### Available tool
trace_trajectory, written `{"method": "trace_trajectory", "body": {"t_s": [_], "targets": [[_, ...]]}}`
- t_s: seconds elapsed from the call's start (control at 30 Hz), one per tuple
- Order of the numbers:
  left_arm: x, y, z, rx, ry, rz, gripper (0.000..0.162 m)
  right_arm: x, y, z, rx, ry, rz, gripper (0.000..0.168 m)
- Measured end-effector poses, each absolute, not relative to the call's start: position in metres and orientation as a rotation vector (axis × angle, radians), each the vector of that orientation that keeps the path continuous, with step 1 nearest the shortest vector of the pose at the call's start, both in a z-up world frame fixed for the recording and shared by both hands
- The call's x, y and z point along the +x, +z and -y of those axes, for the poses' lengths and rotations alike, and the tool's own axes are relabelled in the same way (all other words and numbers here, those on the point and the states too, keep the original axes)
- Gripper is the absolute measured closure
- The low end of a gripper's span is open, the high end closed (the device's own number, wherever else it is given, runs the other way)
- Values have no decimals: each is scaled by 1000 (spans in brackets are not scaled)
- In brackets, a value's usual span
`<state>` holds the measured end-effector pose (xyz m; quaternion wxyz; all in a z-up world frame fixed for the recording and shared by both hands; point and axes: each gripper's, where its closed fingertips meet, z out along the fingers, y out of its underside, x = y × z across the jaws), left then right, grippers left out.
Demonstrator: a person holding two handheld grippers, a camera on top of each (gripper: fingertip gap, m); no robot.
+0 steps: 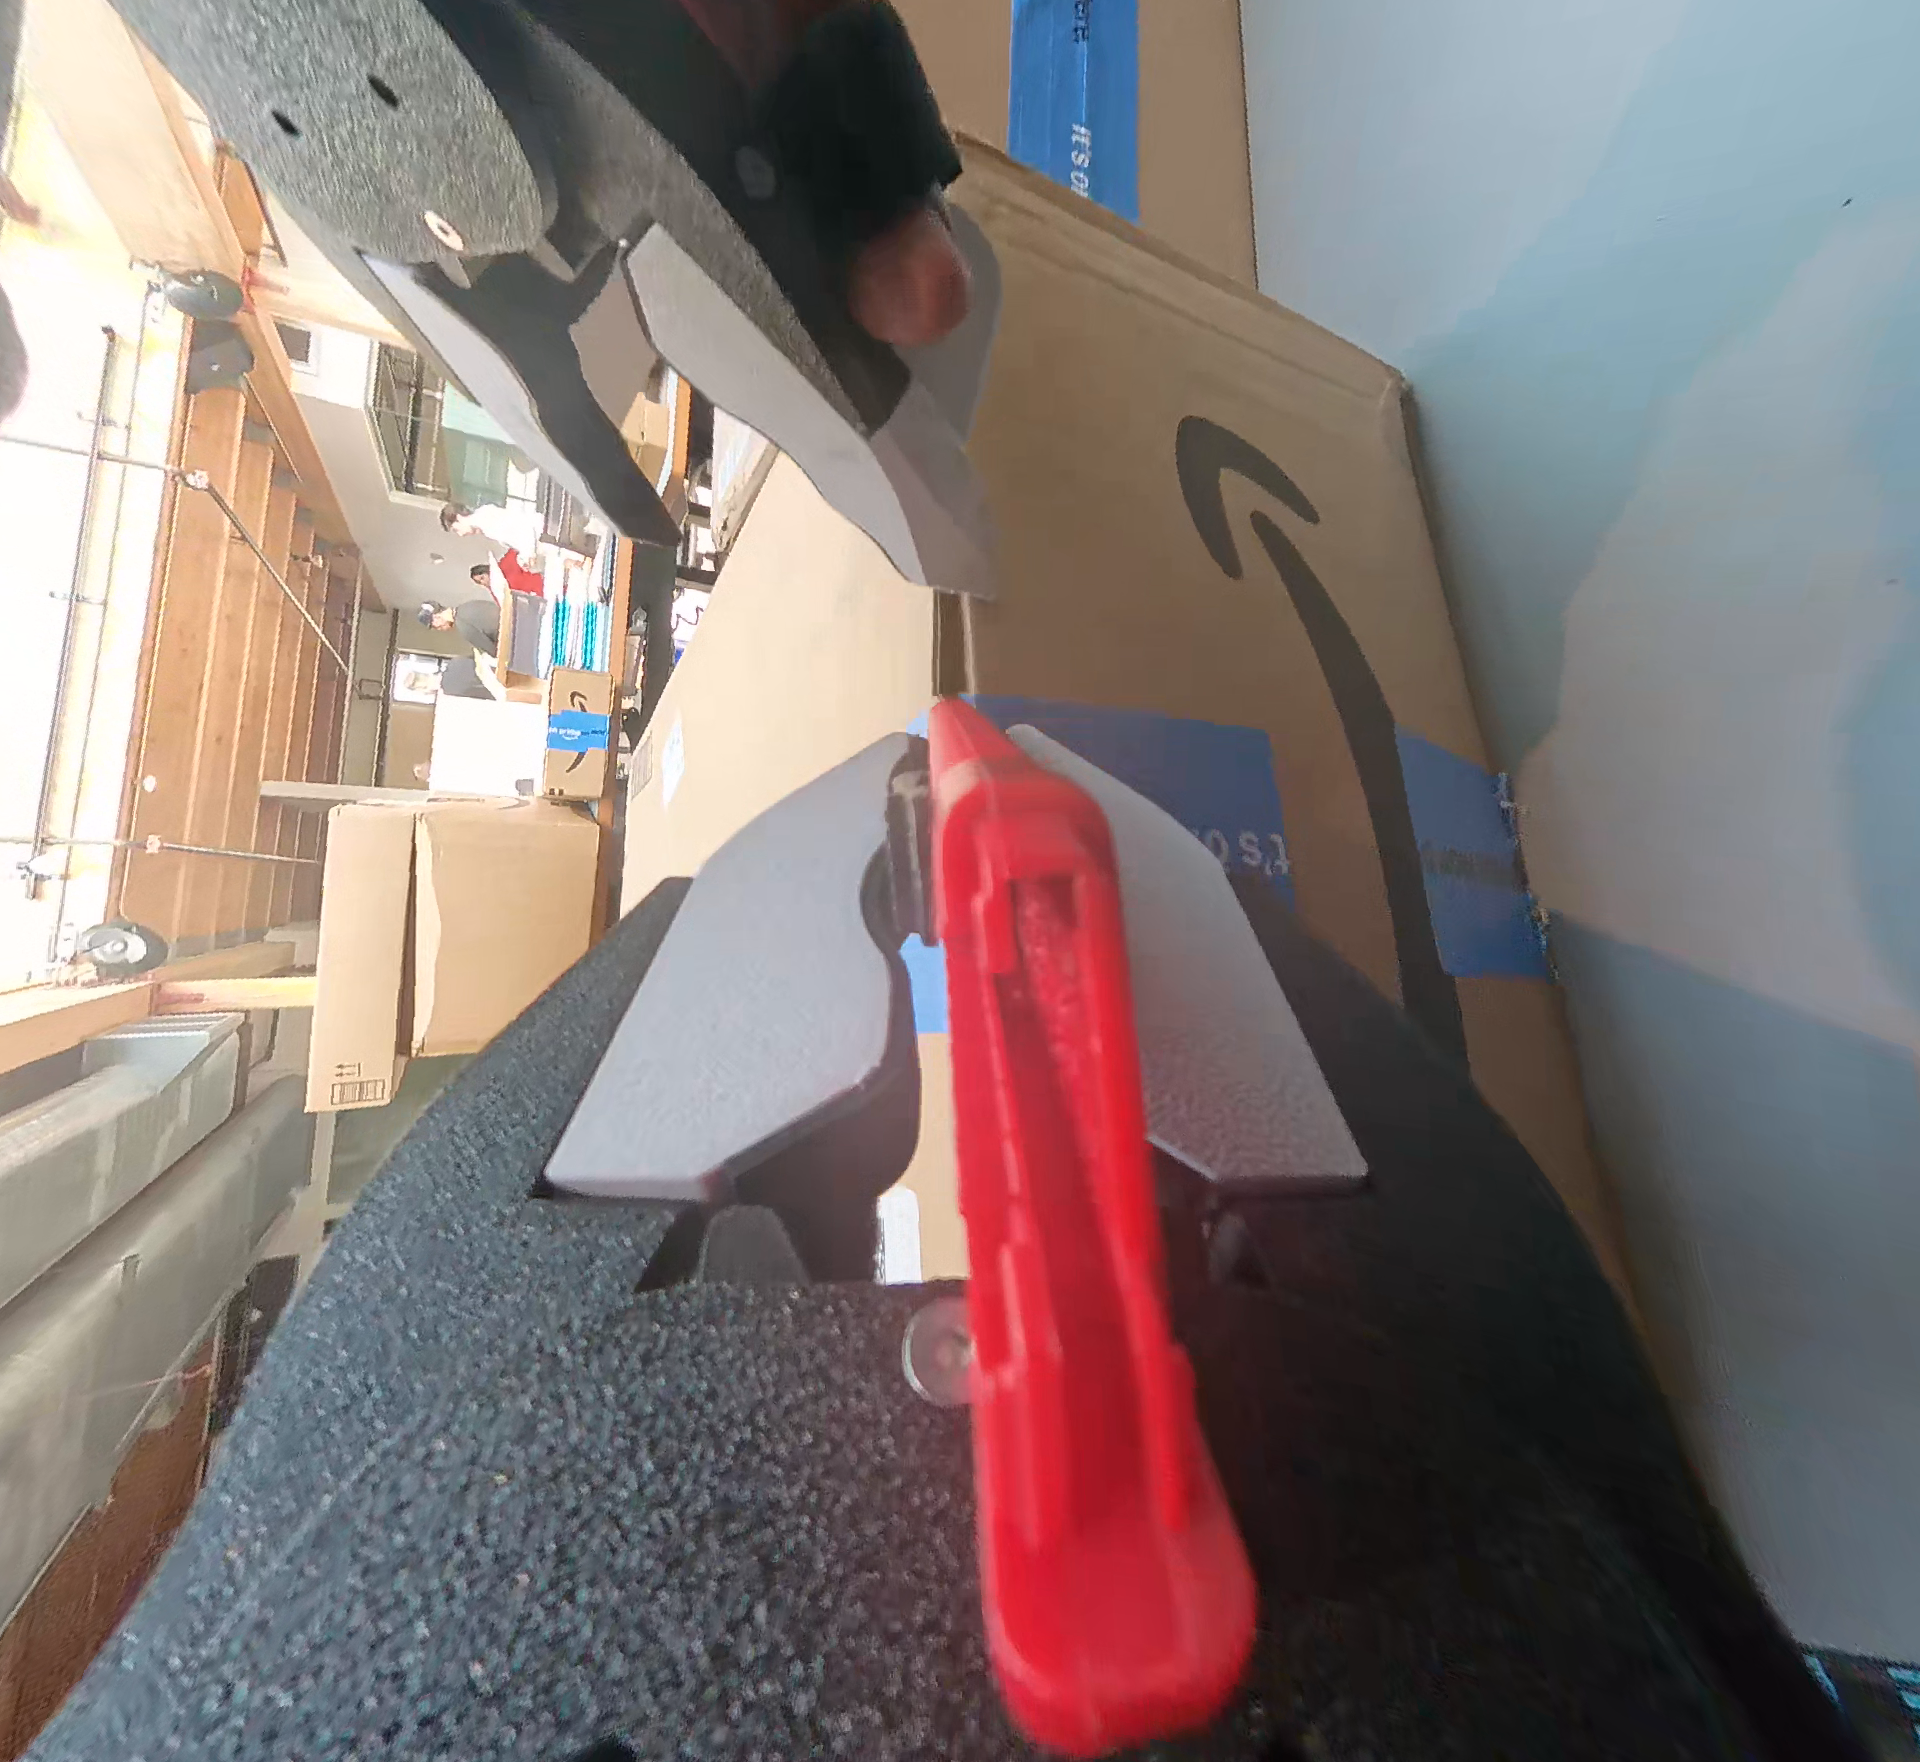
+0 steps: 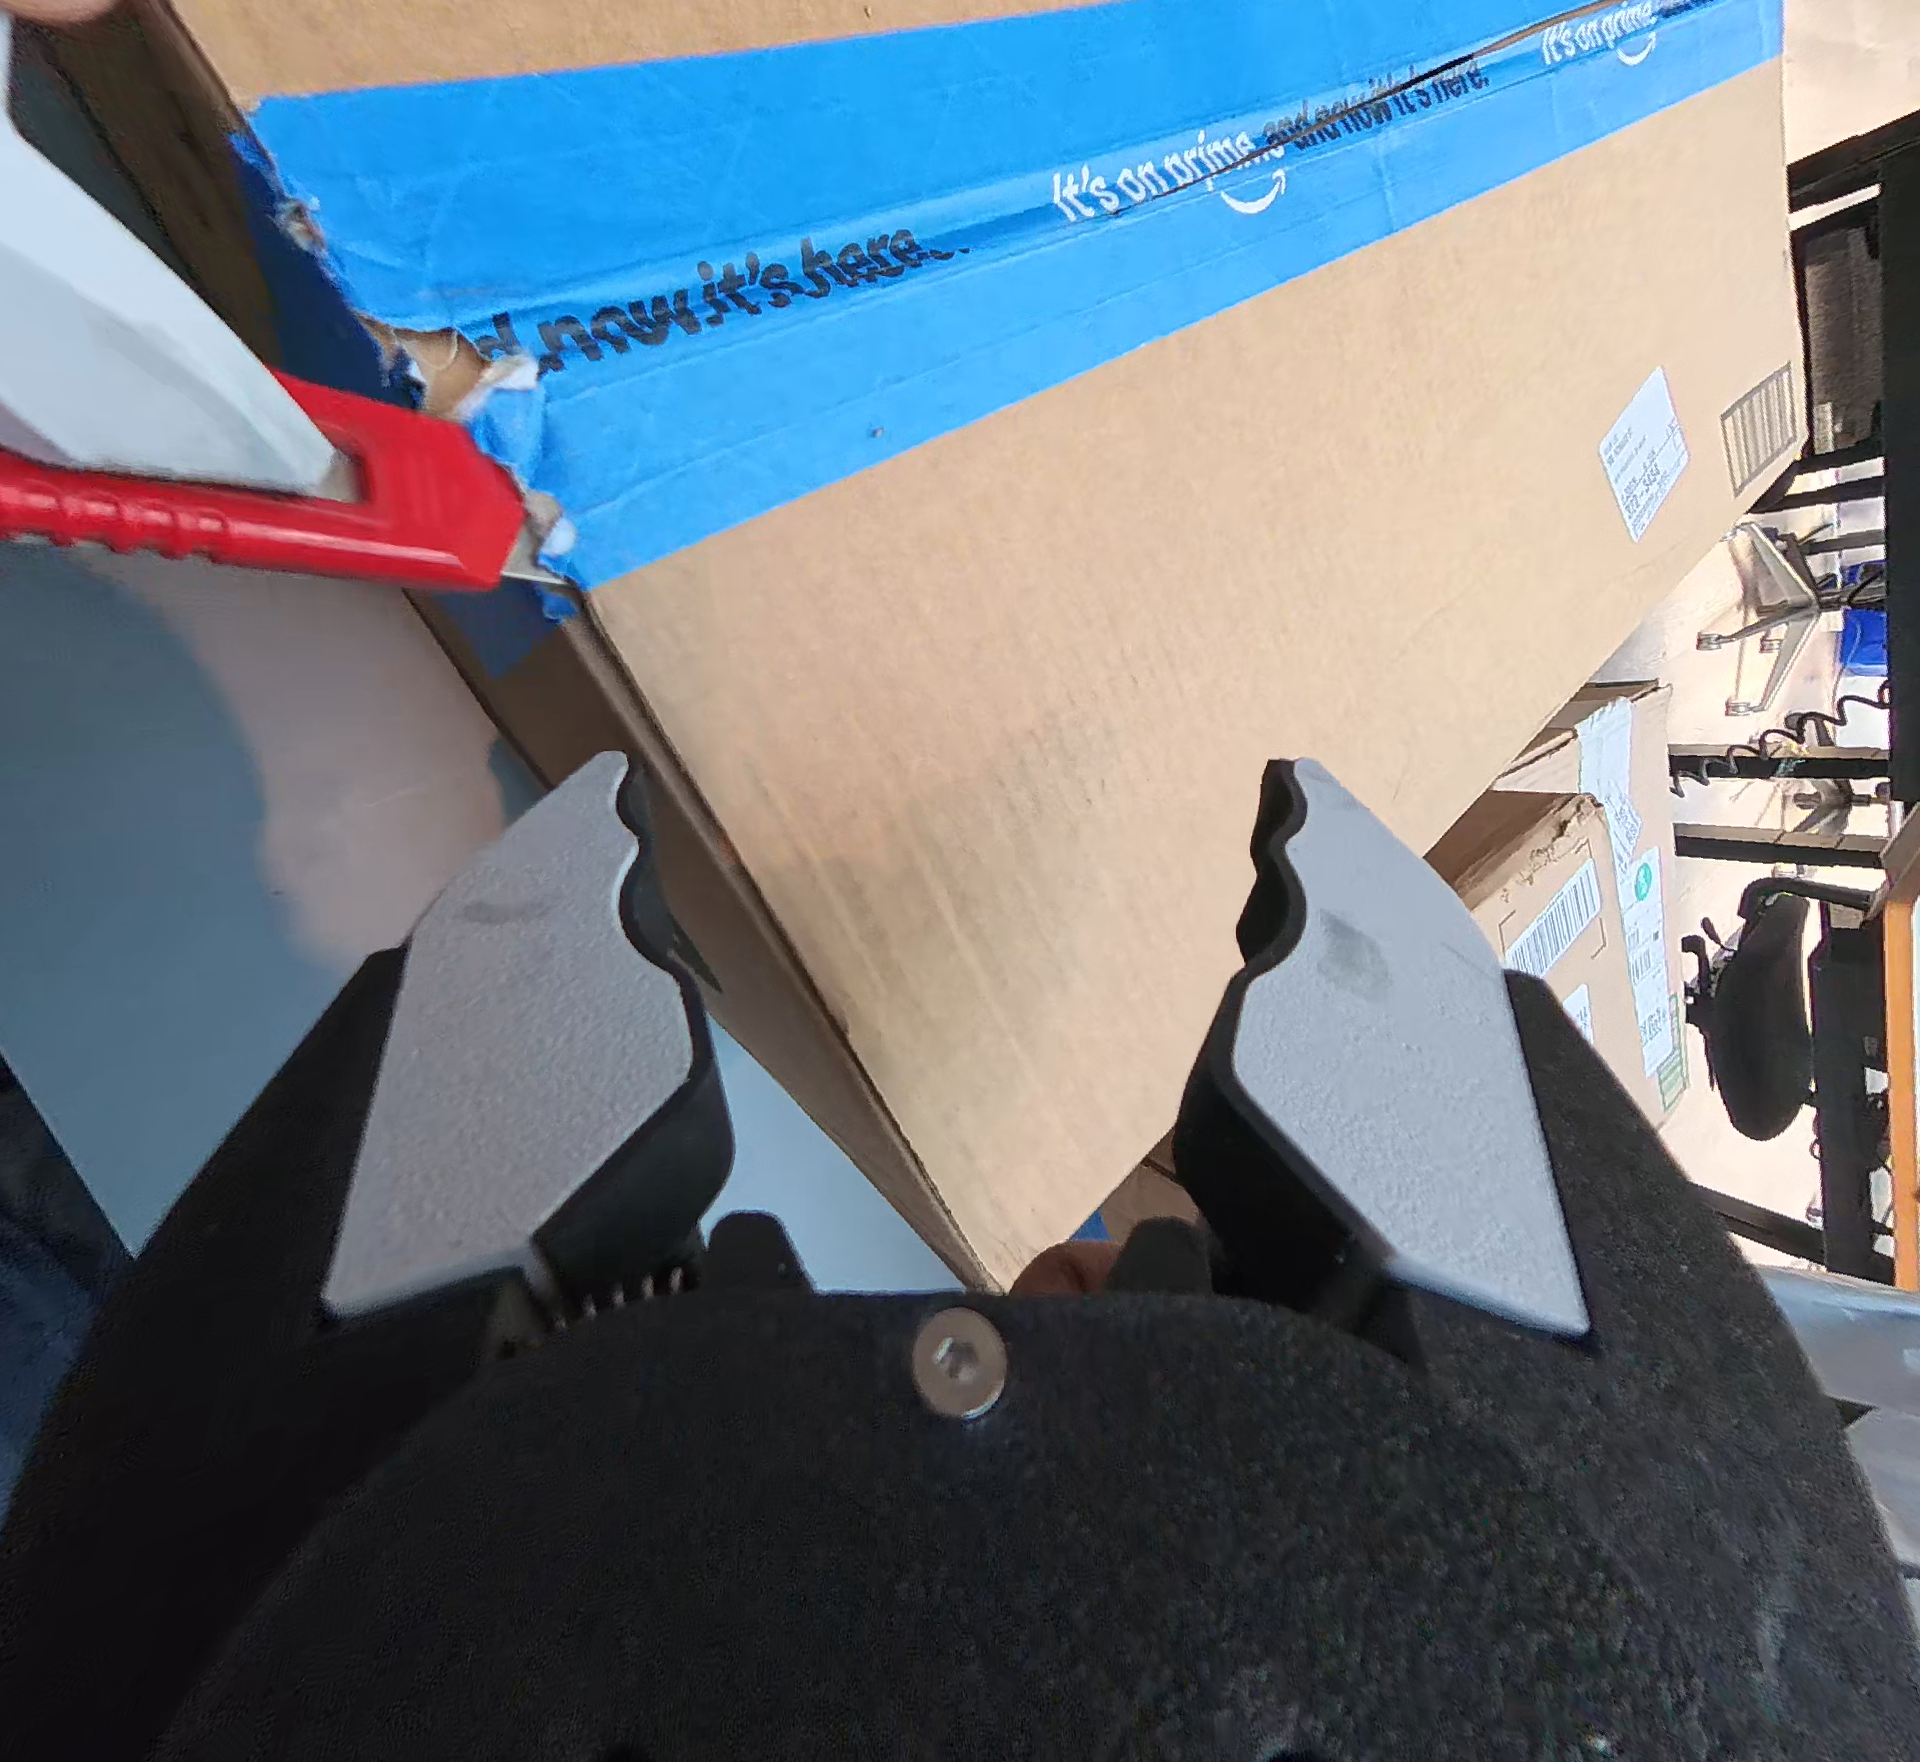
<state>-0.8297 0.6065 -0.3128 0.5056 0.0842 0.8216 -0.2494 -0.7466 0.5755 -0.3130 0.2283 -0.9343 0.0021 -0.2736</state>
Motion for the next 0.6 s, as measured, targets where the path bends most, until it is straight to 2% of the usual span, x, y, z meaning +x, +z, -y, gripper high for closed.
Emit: {"method": "trace_trajectory", "body": {"t_s": [0.2,0.33,0.43,0.6], "targets": [[-835,-312,-631,70,-574,-2012,150,-743,-311,-572,-2573,-795,-66,55],[-845,-304,-630,30,-600,-2007,150,-745,-310,-572,-2569,-786,-60,58],[-852,-298,-628,-12,-643,-2005,150,-748,-303,-575,-2541,-752,-57,70],[-861,-298,-638,-45,-645,-2006,150,-751,-287,-596,-2497,-637,-32,67]]}}
